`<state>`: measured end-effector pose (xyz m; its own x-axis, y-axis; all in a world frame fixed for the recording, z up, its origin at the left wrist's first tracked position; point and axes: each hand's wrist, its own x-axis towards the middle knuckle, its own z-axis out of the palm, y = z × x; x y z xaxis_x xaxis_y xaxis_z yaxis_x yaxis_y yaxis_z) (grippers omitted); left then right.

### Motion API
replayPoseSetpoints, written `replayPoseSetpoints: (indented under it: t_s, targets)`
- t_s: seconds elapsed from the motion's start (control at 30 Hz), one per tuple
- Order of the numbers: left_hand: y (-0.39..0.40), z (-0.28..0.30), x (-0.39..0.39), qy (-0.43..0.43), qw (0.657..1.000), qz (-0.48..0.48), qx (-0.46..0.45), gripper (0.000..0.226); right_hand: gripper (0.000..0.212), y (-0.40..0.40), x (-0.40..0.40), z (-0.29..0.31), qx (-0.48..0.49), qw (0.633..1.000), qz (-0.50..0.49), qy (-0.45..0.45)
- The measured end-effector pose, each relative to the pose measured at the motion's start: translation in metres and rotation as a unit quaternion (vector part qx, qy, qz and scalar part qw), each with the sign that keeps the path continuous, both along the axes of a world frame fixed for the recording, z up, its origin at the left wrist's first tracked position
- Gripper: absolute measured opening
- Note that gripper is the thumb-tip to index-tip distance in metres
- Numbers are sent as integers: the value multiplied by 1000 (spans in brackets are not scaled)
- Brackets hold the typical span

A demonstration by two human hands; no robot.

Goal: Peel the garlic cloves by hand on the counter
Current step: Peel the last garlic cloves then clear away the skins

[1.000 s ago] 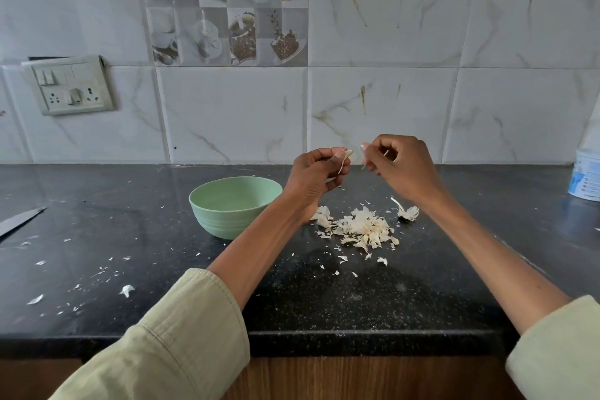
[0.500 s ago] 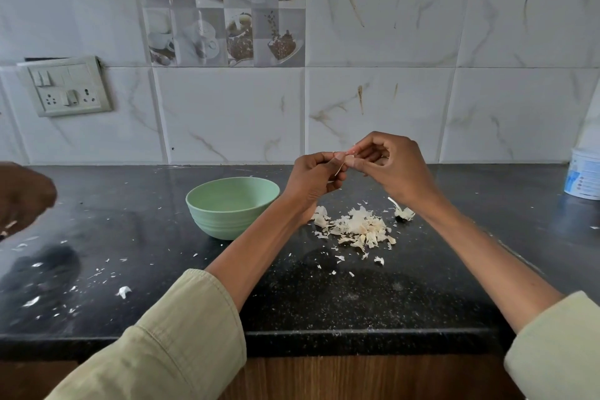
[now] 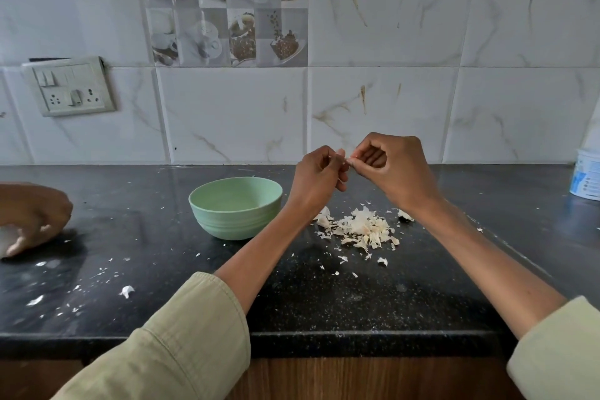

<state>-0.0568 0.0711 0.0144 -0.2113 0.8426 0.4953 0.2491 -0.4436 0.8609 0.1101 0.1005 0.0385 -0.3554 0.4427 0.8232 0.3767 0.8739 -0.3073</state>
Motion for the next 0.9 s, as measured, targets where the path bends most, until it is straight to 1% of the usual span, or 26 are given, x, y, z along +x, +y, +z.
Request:
replayPoseSetpoints:
  t_s: [0.1,0.2,0.37,0.47,0.57,0.6,0.67,0.73,0.8,0.9]
  targets:
    - [-2,0,-2,24,999,13,28,31,11,-2,0,0,-14,1000,14,10]
    - [-2,1,-5,9,999,5,41,26,12,-1,0,1,-57,997,43,37]
    - [-1,3,-7,-12,999,-7,41,25,14,3,1,1,-108,989,84,62]
    - [-1,3,-6,-22,999,-34,33,26,18,7,2,1,-154,979,119,67]
    - [-2,3,-5,-20,999,-35,28,27,21,11,2,1,-196,965,148,86]
    - [-2,3,-5,-12,999,-31,30,27,21,11,3,2,-205,962,152,93]
    - [-1,2,-4,33,999,-19,34,25,21,12,5,3,-210,960,151,104]
    - [-1,0,-3,96,995,-4,33,15,20,14,8,4,-208,960,148,118]
    - [-3,-1,-2,136,990,1,38,9,20,15,10,6,-199,962,140,124]
    - [-3,-1,-4,193,980,28,43,14,19,16,12,7,-184,968,125,118]
